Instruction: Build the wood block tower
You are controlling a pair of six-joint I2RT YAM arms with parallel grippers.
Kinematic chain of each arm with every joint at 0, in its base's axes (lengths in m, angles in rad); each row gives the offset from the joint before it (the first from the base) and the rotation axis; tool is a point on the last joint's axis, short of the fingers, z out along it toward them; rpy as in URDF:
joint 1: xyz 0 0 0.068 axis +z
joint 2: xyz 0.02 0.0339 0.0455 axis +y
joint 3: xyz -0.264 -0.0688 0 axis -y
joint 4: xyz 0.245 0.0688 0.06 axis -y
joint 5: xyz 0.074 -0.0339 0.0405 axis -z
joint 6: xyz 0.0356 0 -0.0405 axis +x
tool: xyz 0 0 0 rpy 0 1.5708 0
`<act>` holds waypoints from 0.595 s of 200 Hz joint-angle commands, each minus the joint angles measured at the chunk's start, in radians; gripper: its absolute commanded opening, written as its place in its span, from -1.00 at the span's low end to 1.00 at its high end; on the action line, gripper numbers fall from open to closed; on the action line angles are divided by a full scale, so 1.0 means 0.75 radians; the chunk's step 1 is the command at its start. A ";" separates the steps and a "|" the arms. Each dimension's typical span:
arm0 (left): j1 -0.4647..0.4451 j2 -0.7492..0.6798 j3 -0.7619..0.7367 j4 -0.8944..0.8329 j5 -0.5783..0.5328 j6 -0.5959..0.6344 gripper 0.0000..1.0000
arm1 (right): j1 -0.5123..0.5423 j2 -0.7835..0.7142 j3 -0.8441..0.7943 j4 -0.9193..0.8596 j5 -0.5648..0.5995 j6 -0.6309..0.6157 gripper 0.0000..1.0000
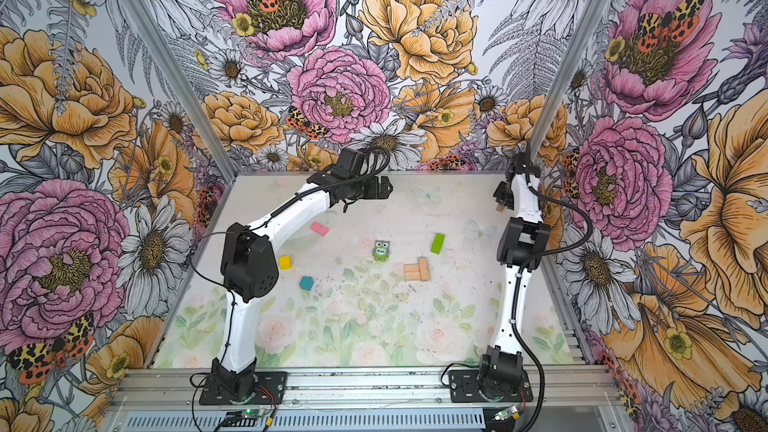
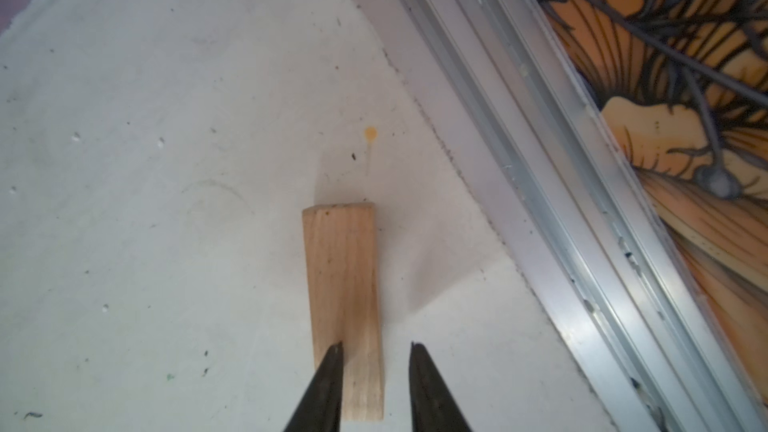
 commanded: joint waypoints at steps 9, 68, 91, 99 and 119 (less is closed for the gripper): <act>-0.001 0.007 0.023 -0.013 -0.029 0.014 0.98 | 0.016 0.057 0.018 -0.063 0.059 0.003 -0.53; 0.001 -0.058 -0.060 -0.008 -0.051 0.063 0.98 | 0.021 0.005 -0.055 -0.081 0.100 0.013 -0.74; 0.002 -0.107 -0.125 0.022 -0.056 0.071 0.98 | 0.023 -0.023 -0.090 -0.081 0.078 0.007 -0.79; 0.004 -0.128 -0.154 0.036 -0.054 0.073 0.98 | 0.023 -0.039 -0.100 -0.081 0.065 0.009 -0.80; 0.011 -0.177 -0.222 0.071 -0.058 0.075 0.98 | 0.023 -0.072 -0.112 -0.082 -0.003 0.013 -0.81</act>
